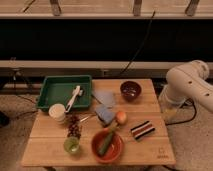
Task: Wipe purple bowl with eraser
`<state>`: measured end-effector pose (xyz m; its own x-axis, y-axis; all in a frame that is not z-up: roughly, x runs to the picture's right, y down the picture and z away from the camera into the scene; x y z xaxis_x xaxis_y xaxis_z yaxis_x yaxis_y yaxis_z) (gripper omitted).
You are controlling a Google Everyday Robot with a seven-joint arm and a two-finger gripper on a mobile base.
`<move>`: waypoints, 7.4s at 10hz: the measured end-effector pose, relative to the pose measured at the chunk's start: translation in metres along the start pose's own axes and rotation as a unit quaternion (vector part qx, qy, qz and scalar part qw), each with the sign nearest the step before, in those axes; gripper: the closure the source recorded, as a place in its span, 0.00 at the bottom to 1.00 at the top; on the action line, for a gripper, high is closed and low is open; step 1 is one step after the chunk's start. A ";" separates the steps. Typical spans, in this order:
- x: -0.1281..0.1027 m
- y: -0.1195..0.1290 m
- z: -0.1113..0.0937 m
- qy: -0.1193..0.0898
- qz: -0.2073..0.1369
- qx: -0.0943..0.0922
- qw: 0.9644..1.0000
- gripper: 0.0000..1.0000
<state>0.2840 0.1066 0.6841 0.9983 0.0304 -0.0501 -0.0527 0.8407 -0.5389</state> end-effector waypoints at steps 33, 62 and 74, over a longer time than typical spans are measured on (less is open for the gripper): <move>-0.036 0.033 0.175 -0.060 -0.159 -0.086 0.982 1.00; -0.096 -0.221 0.110 -0.008 0.004 0.041 0.999 1.00; -0.046 -0.187 0.120 -0.016 0.048 0.009 0.999 1.00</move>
<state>0.2511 0.0127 0.8880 0.9889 0.1287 -0.0737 -0.1482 0.8422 -0.5185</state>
